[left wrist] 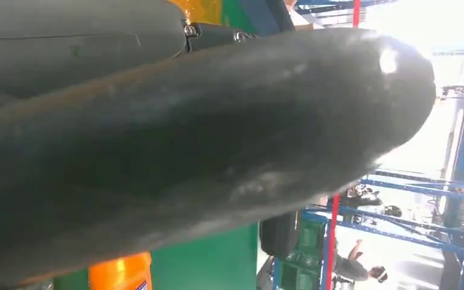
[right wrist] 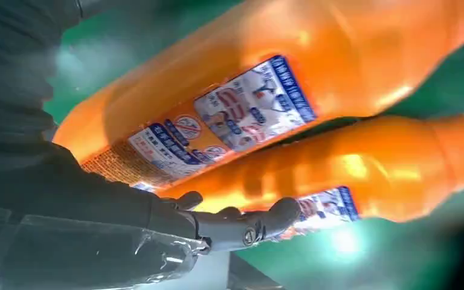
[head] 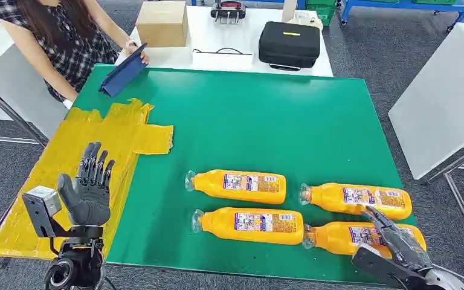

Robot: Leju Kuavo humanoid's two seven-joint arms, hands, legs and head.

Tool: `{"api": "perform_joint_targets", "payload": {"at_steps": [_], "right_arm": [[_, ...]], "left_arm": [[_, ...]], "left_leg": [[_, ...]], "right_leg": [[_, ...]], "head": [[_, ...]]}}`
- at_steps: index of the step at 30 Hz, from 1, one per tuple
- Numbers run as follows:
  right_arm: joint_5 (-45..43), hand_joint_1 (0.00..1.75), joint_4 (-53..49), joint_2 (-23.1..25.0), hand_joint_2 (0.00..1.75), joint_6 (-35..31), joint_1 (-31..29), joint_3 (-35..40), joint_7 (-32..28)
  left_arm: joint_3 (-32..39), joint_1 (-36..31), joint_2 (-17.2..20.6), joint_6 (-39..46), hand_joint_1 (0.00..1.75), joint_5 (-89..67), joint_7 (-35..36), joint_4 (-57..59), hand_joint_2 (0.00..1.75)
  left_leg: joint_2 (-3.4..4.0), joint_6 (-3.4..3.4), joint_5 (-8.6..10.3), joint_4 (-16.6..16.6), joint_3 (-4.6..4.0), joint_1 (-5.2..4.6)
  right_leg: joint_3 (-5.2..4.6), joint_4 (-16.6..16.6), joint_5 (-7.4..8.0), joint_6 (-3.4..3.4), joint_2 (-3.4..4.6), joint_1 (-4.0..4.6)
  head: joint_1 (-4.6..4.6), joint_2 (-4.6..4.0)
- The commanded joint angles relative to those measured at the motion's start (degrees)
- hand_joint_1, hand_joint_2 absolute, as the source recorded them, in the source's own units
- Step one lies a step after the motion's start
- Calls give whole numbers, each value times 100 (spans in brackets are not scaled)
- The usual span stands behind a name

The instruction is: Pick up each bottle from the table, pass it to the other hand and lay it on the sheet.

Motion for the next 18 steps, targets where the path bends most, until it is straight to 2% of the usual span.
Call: {"api": "perform_joint_targets", "payload": {"at_steps": [1, 6, 7, 10, 18], "right_arm": [[229, 0, 485, 66, 175, 153, -145, -30, 83], [179, 0, 539, -263, 175, 336, 22, -67, 35], [176, 0, 549, -276, 175, 342, 40, -75, 33], [169, 0, 558, -281, 175, 353, 60, -66, 29], [54, 0, 409, -724, 175, 840, 390, 68, 333]], "left_arm": [[-110, -170, 23, 15, 0, -5, 74, 284, 0], [-149, -200, 52, 16, 0, 9, 81, 385, 0], [-153, -202, 53, 16, 0, 9, 81, 398, 0], [-165, -212, 55, 21, 0, 12, 78, 436, 0], [-307, -389, 97, 75, 0, 59, 52, 603, 0]], "left_leg": [[-1, -10, -8, -8, 26, 2], [-2, -14, -18, -8, 47, 3], [-6, -8, -8, -6, 25, 0], [-9, -9, -10, -9, 33, 2], [-14, -10, -10, -9, 38, 3]], "right_leg": [[30, -13, -7, -6, -5, 3], [54, -19, -15, -9, -8, 4], [29, -11, -9, -5, -10, 0], [39, -17, -10, -6, -14, 3], [41, -19, -11, -8, -18, 4]], "head": [[-2, 0], [-2, 0], [0, 0], [-2, 0], [-2, 0]]}}
